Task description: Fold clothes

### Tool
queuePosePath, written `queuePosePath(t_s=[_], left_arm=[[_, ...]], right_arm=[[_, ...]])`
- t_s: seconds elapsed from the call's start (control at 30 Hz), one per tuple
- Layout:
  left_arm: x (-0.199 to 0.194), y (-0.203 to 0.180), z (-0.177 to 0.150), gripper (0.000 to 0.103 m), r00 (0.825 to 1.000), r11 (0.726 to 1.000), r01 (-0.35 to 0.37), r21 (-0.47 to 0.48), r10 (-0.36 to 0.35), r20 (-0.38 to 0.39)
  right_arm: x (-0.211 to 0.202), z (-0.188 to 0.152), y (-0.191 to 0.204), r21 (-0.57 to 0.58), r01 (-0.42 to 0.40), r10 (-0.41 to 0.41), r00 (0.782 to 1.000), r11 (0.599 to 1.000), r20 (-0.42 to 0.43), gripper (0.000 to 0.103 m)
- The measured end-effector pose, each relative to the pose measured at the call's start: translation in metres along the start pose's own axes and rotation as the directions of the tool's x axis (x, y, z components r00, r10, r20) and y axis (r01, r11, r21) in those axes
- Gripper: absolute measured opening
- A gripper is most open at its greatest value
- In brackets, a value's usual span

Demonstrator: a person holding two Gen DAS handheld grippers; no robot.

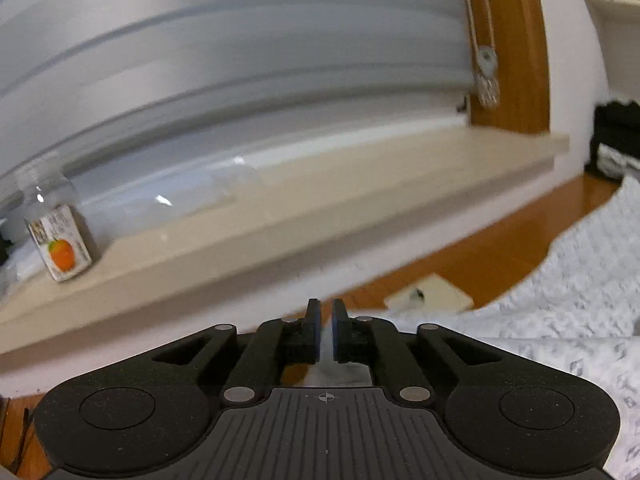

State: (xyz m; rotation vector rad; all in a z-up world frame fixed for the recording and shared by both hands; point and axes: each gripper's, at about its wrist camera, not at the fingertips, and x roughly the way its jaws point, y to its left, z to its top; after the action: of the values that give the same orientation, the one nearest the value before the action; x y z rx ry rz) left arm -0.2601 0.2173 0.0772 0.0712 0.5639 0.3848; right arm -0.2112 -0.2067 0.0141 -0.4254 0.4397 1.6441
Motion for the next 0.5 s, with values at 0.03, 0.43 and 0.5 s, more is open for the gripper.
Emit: queuePosePath(t_s=[0.03, 0.43, 0.5], left_arm=[[-0.003, -0.001, -0.004, 0.022, 1.000, 1.000, -0.005, 0.006, 0.005, -0.006], [-0.176, 0.067, -0.133, 0.062, 0.988, 0.953, -0.150, -0.262, 0.138, -0.063], [-0.194, 0.068, -0.152, 0.063, 0.986, 0.946, -0.166, -0.278, 0.149, -0.079]], right_arm=[[0.002, -0.002, 0.000, -0.001, -0.007, 0.007, 1.000, 1.000, -0.008, 0.006], [0.021, -0.008, -0.006, 0.046, 0.033, -0.034, 0.999, 0.998, 0.026, 0.030], [0.026, -0.009, -0.009, 0.067, 0.058, -0.060, 0.998, 0.996, 0.026, 0.028]])
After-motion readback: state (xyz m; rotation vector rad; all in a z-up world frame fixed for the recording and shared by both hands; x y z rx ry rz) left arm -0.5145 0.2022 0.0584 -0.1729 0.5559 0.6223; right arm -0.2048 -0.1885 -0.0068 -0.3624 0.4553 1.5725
